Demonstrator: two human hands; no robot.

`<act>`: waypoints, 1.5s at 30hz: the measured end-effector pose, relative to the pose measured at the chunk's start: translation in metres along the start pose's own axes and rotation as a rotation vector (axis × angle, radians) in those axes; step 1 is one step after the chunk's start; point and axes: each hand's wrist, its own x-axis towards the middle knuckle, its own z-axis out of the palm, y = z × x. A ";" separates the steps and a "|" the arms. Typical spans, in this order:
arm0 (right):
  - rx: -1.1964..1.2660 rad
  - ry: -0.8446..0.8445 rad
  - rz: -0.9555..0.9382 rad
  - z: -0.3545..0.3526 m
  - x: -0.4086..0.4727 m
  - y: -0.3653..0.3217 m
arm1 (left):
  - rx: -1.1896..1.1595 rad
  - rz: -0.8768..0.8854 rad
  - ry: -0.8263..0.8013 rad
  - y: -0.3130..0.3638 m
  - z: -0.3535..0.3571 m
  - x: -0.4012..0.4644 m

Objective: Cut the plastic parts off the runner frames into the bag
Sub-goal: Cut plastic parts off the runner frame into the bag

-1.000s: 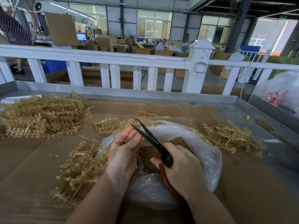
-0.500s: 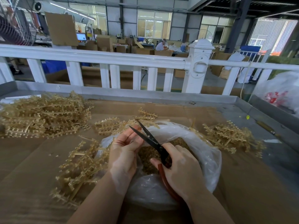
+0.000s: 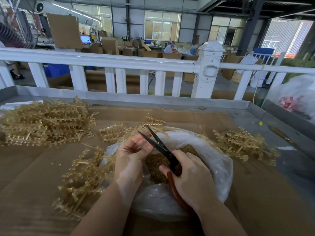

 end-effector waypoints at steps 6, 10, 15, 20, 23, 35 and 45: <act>-0.002 0.021 -0.013 0.001 0.000 0.000 | -0.015 0.026 -0.037 -0.001 -0.002 0.001; 0.004 0.023 -0.028 0.000 0.001 0.001 | -0.018 0.021 -0.046 -0.001 -0.003 0.003; -0.007 0.046 -0.029 -0.002 0.001 0.000 | 0.002 0.007 -0.047 -0.002 -0.004 0.005; -0.017 0.045 -0.007 -0.002 0.001 -0.001 | 0.104 0.051 -0.099 -0.003 -0.006 0.004; -0.024 0.046 -0.009 -0.002 0.001 -0.001 | 0.159 0.070 -0.120 -0.004 -0.006 0.004; -0.014 0.034 -0.033 -0.003 0.000 -0.002 | 0.087 0.053 -0.071 -0.005 -0.006 0.003; -0.072 0.068 -0.033 -0.001 0.000 -0.001 | 0.092 0.015 -0.051 0.001 -0.001 -0.002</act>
